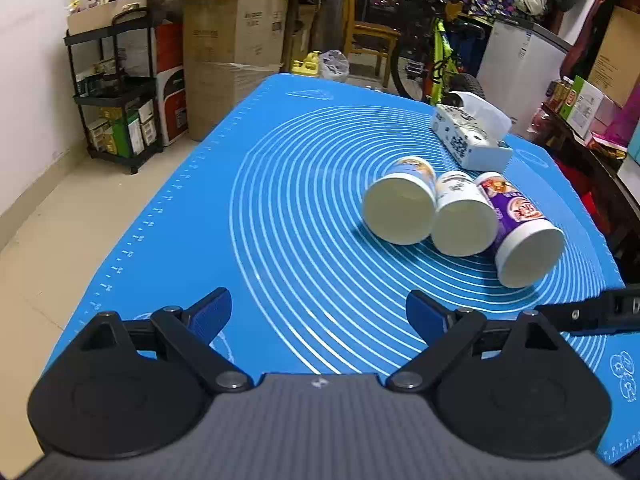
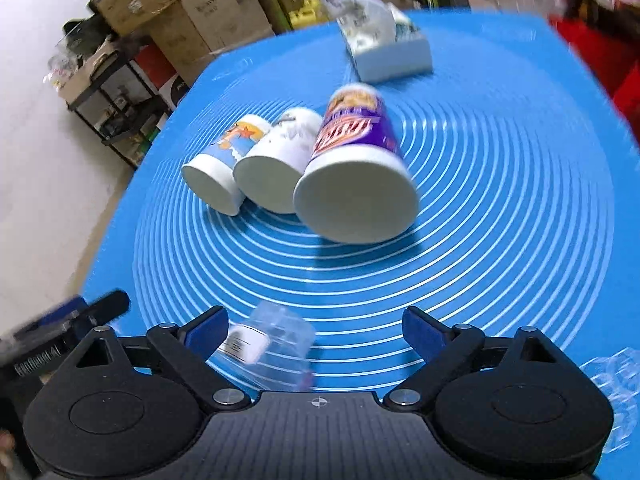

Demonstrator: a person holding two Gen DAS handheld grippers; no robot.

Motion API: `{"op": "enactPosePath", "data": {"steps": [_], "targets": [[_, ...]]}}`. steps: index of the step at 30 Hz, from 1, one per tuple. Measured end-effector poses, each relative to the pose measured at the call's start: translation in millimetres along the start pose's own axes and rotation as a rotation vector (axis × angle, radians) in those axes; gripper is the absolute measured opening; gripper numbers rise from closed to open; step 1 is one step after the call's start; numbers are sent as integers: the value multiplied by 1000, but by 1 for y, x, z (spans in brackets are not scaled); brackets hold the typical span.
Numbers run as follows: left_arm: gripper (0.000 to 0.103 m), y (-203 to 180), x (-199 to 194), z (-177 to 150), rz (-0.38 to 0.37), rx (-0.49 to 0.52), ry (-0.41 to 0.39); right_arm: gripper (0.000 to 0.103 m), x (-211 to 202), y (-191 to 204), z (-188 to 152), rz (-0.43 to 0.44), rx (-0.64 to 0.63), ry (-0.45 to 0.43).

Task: Flip cup upside down
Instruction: 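Bring the clear cup to the right gripper and close the right gripper on it, then rotate the right gripper to turn the clear cup rim-down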

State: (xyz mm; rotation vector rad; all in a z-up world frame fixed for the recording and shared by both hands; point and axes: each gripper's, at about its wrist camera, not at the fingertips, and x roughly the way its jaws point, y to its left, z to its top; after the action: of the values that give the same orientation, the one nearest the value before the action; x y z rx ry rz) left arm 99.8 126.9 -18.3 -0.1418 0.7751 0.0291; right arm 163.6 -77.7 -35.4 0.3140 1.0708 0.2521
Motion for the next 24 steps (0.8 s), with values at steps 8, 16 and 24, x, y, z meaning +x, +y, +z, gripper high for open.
{"op": "enactPosePath", "data": {"steps": [8,16,24], "targets": [[93,4,4,-8,-5,-15,1,87,23,-1,2,40,85,67],[93,4,7,-12,-9,-29,11,75,37,9,4,88,94,119],[93,5,7,-16,-12,-42,25,67,44,10,-2,181,95,147]]}}
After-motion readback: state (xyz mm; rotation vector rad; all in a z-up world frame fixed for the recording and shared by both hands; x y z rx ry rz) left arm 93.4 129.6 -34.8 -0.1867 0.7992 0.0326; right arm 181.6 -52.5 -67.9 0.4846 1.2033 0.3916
